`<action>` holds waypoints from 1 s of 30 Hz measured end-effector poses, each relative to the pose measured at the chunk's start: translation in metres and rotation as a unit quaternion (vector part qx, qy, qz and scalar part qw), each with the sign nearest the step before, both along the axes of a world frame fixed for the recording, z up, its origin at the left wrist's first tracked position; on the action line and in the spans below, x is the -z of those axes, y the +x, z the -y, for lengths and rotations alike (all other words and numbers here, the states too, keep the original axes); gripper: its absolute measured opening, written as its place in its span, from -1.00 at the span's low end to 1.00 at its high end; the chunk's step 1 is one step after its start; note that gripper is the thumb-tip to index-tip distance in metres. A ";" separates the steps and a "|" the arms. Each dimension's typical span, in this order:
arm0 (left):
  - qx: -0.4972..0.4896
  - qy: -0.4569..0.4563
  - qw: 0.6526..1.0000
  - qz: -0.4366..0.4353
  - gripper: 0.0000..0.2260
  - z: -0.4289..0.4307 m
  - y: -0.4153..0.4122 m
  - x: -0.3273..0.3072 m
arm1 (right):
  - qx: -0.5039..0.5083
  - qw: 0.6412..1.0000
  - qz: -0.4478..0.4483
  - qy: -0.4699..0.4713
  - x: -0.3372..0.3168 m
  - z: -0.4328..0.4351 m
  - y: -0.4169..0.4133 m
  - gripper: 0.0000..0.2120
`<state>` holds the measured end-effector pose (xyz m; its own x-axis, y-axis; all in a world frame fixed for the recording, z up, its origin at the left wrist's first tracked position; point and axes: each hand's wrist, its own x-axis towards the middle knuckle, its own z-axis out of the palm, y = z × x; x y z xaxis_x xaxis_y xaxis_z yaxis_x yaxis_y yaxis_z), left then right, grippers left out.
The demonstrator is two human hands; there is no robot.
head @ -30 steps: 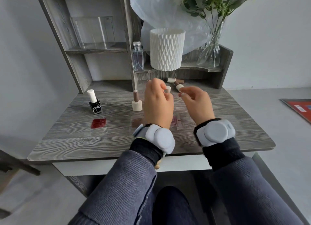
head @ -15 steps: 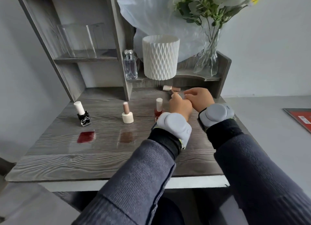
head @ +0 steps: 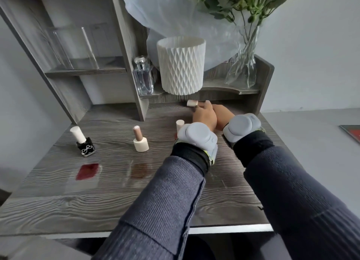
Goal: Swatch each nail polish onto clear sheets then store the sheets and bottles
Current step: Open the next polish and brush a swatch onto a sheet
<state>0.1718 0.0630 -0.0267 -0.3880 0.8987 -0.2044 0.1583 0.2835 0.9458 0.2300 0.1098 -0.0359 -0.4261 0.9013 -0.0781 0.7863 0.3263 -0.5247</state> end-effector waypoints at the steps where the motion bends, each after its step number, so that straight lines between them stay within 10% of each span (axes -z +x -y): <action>1: 0.009 -0.007 1.000 0.000 -0.50 0.000 0.000 0.000 | -0.002 1.000 0.014 0.001 0.001 0.001 0.000 -0.69; 18: 0.058 0.017 0.993 0.104 -0.50 0.025 0.006 0.013 | 0.175 0.958 -0.225 -0.005 0.006 0.044 0.045 -0.71; 30: 0.047 0.184 0.981 -0.027 -0.74 0.103 0.003 0.020 | 0.149 0.932 -0.327 0.044 0.008 0.106 0.067 -0.54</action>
